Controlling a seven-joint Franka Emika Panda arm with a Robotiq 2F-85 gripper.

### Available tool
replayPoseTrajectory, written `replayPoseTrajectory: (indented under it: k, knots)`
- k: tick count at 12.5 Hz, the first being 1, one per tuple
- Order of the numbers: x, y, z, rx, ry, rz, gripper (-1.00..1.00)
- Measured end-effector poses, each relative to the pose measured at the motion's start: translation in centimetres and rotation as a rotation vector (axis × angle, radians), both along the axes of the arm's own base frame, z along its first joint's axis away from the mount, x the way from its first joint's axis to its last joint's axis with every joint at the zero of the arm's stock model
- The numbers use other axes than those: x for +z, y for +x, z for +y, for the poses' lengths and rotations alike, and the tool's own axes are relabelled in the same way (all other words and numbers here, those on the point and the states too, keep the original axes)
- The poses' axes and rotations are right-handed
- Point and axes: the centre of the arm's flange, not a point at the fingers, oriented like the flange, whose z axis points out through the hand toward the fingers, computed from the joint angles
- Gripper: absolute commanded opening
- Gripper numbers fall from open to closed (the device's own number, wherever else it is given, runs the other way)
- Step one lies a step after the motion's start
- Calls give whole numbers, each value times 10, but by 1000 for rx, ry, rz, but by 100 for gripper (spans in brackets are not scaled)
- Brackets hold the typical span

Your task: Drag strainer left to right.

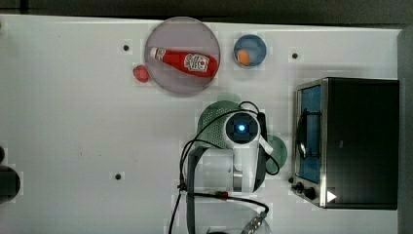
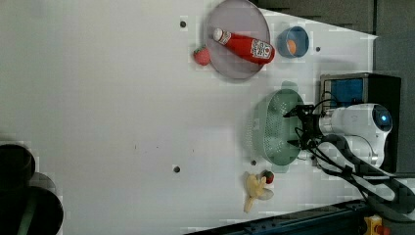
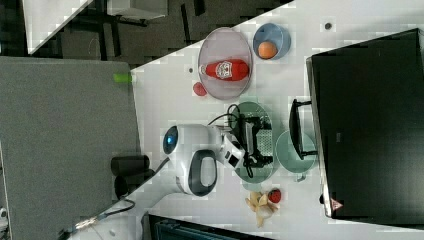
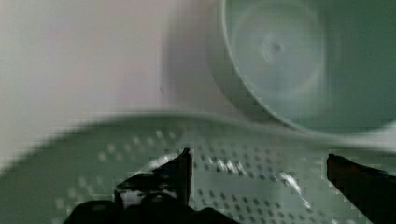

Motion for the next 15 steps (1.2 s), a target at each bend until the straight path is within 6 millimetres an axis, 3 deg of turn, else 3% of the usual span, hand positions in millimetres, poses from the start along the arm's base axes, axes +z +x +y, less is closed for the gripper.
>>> replayPoseTrajectory:
  k: [2, 4, 7, 9, 11, 13, 15]
  knots:
    - [28, 4, 20, 152, 27, 44, 100]
    - [80, 6, 42, 297, 45, 56, 100]
    - [200, 17, 66, 380, 126, -11, 100]
    - [289, 9, 78, 481, 170, -121, 100]
    - [371, -13, 73, 558, 159, -195, 100]
    - [417, -38, 65, 565, 166, -215, 100]
    - [432, -49, 53, 542, 185, -146, 100]
